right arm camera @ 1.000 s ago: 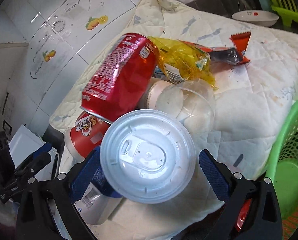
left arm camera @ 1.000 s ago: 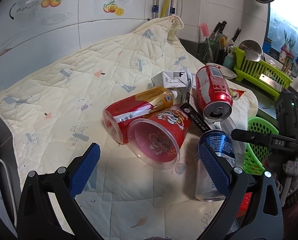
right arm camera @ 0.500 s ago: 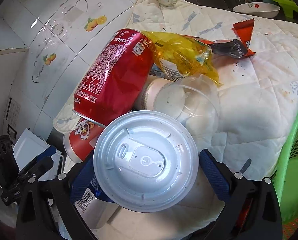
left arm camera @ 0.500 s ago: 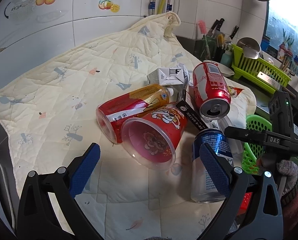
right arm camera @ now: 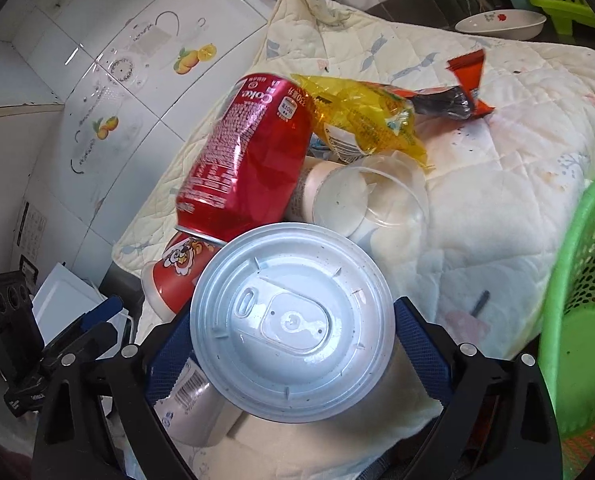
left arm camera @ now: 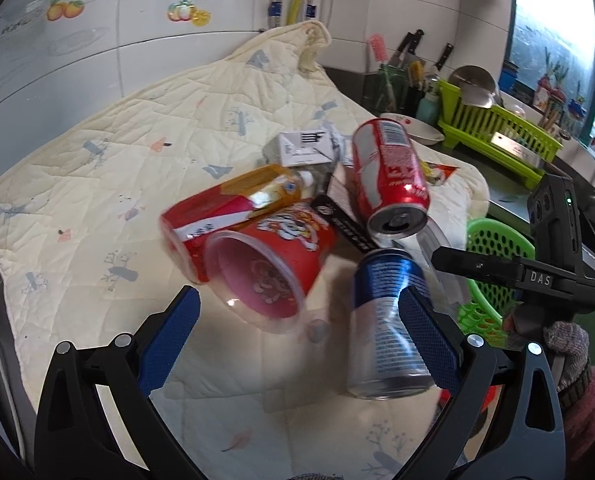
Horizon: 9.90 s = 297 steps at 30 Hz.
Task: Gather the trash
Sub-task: 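Carry the lid into the green basket and open the right tool while the left grasps the blue can, then lift the blue can with the left tool and drop it into the green basket, then lower the right tool onto the red Coca-Cola can and close it, then lift the Coca-Cola can with the right tool while the left tool approaches the black box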
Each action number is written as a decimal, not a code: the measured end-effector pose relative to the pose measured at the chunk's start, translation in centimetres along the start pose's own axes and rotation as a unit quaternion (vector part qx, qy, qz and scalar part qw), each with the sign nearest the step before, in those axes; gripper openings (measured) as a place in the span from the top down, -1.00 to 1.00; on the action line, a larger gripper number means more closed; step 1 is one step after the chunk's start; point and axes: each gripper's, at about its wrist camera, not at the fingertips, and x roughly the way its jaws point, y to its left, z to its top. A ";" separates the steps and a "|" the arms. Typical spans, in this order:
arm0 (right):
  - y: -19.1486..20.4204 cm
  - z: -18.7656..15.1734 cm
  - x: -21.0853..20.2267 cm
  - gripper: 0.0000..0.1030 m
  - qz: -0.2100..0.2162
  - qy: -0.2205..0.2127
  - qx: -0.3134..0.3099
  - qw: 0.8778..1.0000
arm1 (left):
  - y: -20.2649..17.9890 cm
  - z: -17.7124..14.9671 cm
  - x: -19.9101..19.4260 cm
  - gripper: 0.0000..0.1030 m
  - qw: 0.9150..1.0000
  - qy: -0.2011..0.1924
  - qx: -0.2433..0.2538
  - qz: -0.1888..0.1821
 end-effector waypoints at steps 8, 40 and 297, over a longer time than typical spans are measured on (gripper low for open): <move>-0.5 -0.3 -1.8 -0.77 -0.006 -0.014 0.008 1.000 | -3.2 0.1 1.7 -0.88 0.999 0.024 0.030 -0.038; -4.4 -2.1 -9.2 -0.77 -0.168 -0.077 0.003 0.983 | -7.0 -1.0 7.1 -0.29 0.992 0.098 0.072 -0.033; 1.9 -2.3 -11.9 -0.20 -0.229 -0.095 -0.189 0.950 | -7.7 4.1 7.8 -0.25 0.987 0.084 -0.132 -0.029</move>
